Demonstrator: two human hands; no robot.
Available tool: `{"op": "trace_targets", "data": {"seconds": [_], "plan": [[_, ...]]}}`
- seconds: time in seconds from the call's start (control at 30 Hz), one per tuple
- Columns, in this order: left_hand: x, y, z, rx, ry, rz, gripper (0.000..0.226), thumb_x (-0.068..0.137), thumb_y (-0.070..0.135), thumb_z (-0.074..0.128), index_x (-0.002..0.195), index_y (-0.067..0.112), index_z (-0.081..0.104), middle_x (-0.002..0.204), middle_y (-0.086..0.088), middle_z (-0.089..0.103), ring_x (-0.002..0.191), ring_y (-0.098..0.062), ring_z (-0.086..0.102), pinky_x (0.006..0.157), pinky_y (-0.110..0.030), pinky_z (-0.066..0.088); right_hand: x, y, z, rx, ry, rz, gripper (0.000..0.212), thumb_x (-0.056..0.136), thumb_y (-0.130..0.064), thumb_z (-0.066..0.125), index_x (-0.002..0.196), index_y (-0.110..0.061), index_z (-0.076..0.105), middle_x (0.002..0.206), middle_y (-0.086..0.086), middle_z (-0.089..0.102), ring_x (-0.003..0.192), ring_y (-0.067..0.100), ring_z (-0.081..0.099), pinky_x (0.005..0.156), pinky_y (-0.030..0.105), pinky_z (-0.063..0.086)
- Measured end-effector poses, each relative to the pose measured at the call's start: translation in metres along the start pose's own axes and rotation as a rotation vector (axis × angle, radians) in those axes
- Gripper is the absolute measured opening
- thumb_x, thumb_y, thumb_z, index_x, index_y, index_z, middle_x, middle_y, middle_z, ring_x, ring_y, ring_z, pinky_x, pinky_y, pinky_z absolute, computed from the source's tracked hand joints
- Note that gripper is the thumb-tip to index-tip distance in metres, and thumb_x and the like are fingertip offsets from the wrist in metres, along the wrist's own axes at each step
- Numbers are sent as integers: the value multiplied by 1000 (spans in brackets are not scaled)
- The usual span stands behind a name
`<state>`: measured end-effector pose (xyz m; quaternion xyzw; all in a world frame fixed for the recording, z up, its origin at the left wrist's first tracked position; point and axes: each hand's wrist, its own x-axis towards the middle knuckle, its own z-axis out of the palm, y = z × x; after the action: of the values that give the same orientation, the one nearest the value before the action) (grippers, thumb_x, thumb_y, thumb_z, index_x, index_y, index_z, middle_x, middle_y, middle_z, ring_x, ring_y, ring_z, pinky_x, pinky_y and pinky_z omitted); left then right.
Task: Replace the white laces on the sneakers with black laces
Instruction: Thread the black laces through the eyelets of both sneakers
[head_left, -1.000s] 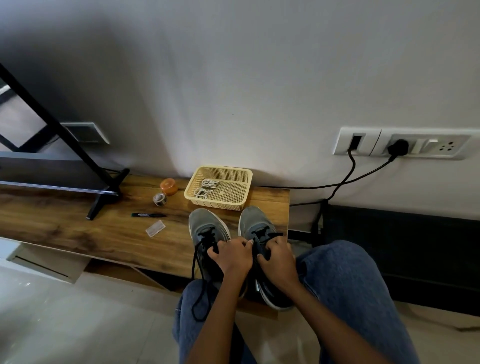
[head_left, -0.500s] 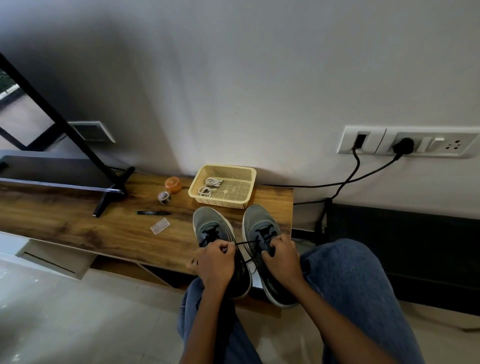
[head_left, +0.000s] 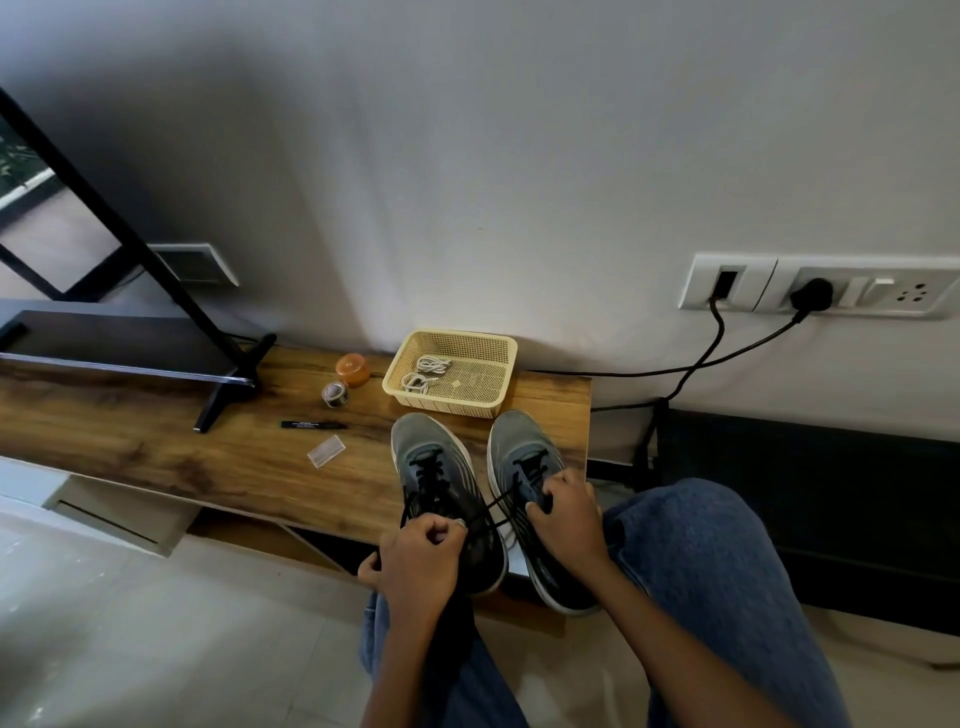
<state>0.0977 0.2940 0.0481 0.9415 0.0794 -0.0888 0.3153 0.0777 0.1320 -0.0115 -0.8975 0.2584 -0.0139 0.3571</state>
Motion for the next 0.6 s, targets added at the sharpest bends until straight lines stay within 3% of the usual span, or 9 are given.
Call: {"op": "trace_targets", "data": {"seconds": [0.2,0.4,0.53,0.6], "plan": [[-4,-1,2,170,-41,63,19,90,42,54,75,36,65,75,18,58,101,-9,50,101,-39,22,1,-1,0,20,12,5,19,88,-25,59,81,-16,44,97,-3,38,108,23,43,93,42,42],[-1,14,7,247,37,198,19,95,45,47,104,37,62,113,8,54,117,-15,41,97,-37,18,1,1,0,38,38,4,18,88,-25,60,82,-17,46,96,-4,39,107,22,43,92,42,42],[14,35,25,152,74,342,22,98,34,46,108,29,65,108,6,63,111,-15,47,98,-39,24,0,1,3,16,51,-5,13,89,-25,60,90,-15,52,102,-3,42,110,21,42,94,40,41],[26,47,35,232,43,372,26,100,34,42,111,29,65,107,7,65,109,-14,49,96,-37,22,0,1,4,13,59,-1,15,88,-26,60,94,-12,55,108,1,47,110,22,42,94,39,41]]}}
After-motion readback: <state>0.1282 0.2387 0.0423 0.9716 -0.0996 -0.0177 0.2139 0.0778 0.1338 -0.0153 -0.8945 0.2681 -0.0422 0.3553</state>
